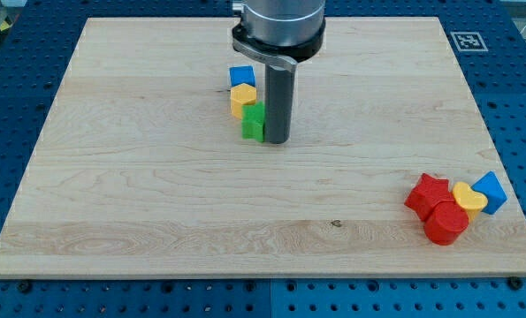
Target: Point your arm towards the red circle
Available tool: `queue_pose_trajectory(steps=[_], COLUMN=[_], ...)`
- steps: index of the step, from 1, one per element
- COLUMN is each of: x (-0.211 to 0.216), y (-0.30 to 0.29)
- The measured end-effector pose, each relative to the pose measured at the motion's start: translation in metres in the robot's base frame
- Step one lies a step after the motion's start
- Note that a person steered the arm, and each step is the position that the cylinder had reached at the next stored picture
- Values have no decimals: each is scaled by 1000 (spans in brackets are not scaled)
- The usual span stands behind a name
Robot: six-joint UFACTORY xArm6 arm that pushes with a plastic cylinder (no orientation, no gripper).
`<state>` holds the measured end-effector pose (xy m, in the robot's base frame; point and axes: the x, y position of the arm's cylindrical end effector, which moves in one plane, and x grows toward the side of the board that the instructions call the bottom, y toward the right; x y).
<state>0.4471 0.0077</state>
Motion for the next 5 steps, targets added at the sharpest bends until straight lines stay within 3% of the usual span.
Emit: queue_pose_trajectory(steps=[2, 3, 5], x=[0, 4, 71], y=[-1, 37, 76])
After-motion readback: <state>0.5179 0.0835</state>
